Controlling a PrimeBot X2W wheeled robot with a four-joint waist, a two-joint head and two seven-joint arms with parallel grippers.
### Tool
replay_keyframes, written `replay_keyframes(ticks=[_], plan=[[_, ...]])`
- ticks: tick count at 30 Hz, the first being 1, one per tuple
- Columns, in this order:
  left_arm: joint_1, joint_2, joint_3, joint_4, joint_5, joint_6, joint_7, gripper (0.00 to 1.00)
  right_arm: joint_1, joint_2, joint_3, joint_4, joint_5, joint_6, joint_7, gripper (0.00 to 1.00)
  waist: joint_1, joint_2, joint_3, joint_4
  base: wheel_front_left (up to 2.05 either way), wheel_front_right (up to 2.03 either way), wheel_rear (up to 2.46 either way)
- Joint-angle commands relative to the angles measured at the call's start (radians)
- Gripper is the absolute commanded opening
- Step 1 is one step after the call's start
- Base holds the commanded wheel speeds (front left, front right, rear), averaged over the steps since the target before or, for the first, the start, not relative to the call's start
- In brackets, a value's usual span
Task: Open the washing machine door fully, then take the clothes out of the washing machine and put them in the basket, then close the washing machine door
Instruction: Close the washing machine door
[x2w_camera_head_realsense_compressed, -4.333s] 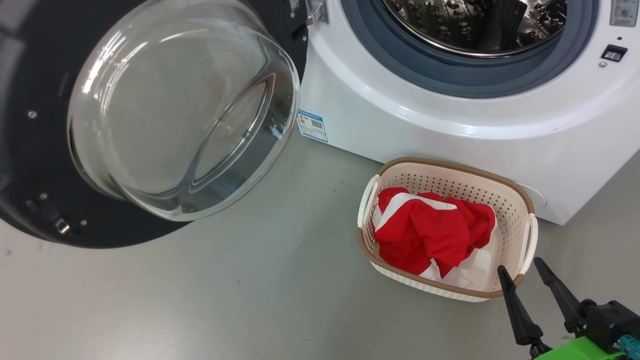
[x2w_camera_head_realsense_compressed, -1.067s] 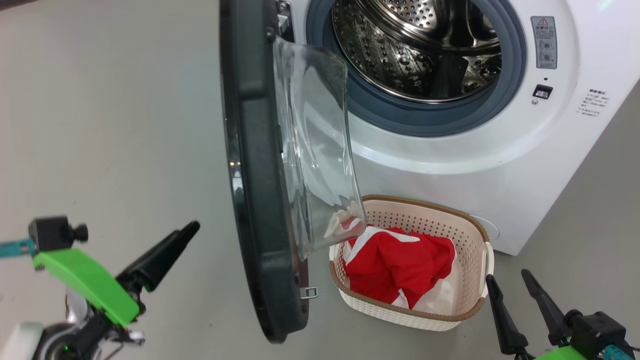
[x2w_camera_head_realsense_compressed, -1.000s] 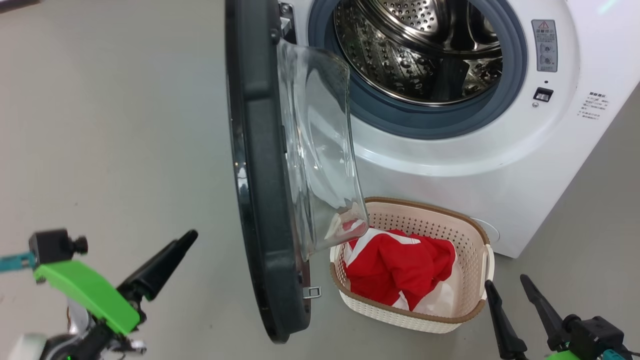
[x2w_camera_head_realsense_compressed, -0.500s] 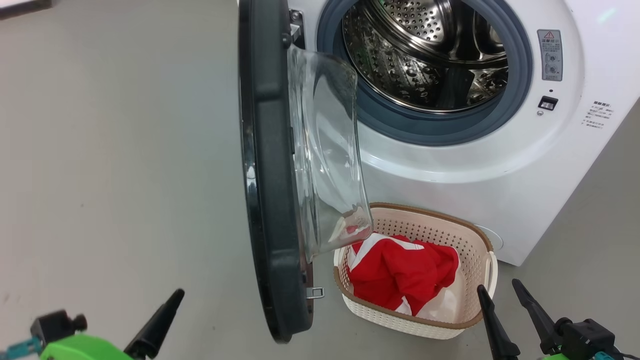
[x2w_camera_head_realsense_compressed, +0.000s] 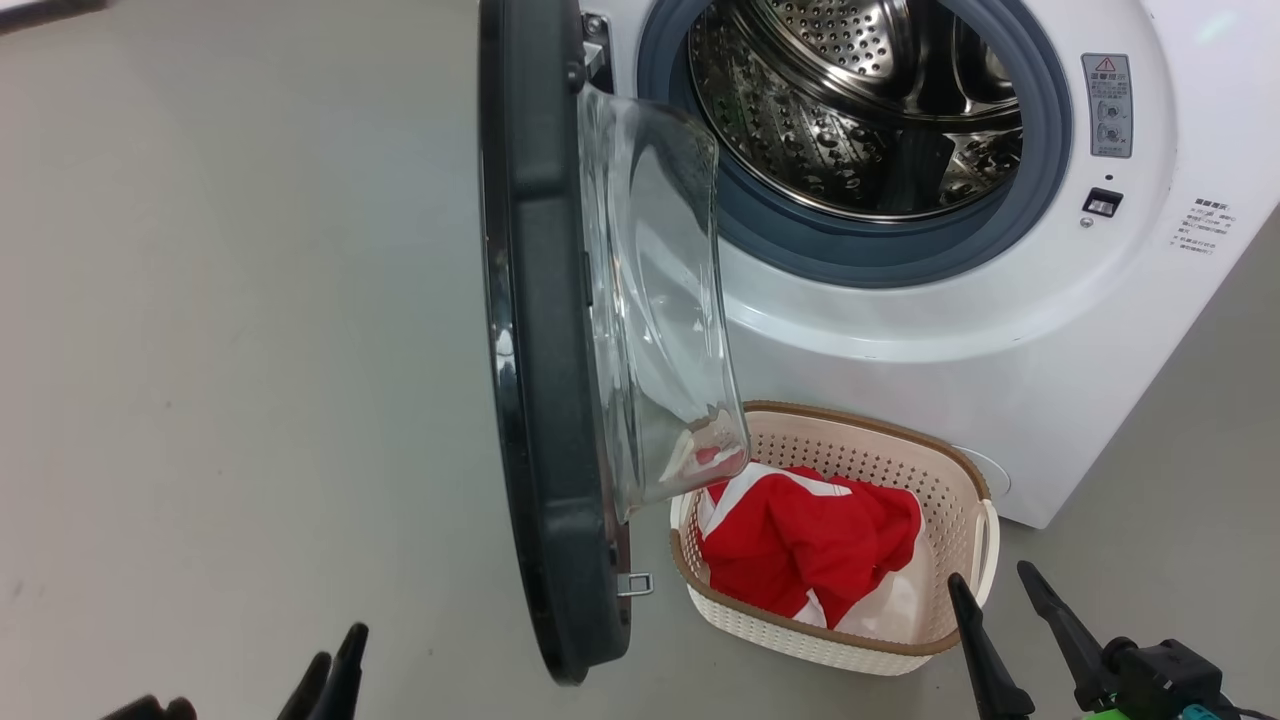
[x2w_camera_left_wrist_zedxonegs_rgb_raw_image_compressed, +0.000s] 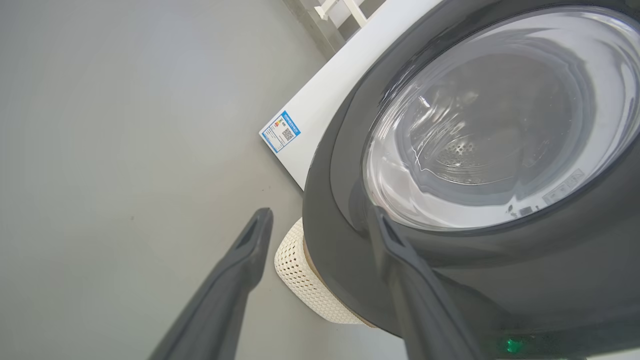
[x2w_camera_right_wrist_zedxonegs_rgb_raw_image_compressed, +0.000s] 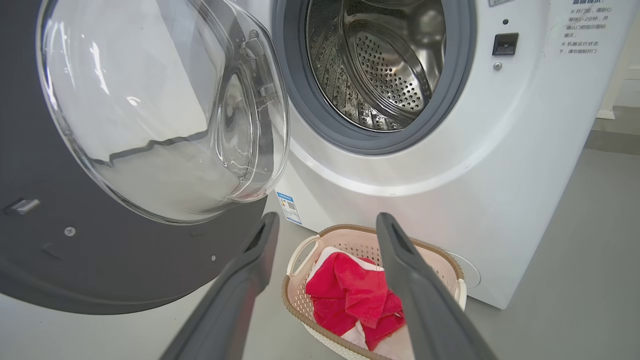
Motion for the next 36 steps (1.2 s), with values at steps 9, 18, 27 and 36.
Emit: replay_keyframes(ticks=[9,18,27,36], plan=[[-0.055,0.026,-0.054,0.115,0.164,-0.006,-0.103,1.00,-0.026,-0.010,0.028,-0.018,-0.013,0.008,-0.006,1.00,0.0000,-0.0001,0.003,0.003,0.00,0.00,0.00],[-0.022,-0.104,0.201,0.082,0.652,0.010,-0.106,1.00,-0.032,-0.011,0.024,-0.017,-0.014,0.008,-0.006,1.00,0.0000,-0.0001,0.010,0.010,0.00,0.00,0.00],[0.062,-0.242,0.395,-0.106,1.029,0.007,-0.106,1.00,-0.037,-0.008,0.025,-0.019,-0.012,0.008,-0.006,1.00,0.0000,-0.0001,0.010,0.012,0.00,0.00,0.00],[0.103,-0.283,0.423,-0.186,1.143,0.002,-0.106,1.00,-0.042,-0.007,0.027,-0.026,-0.011,0.008,-0.006,1.00,0.0000,-0.0001,0.008,0.010,0.00,0.00,0.00]])
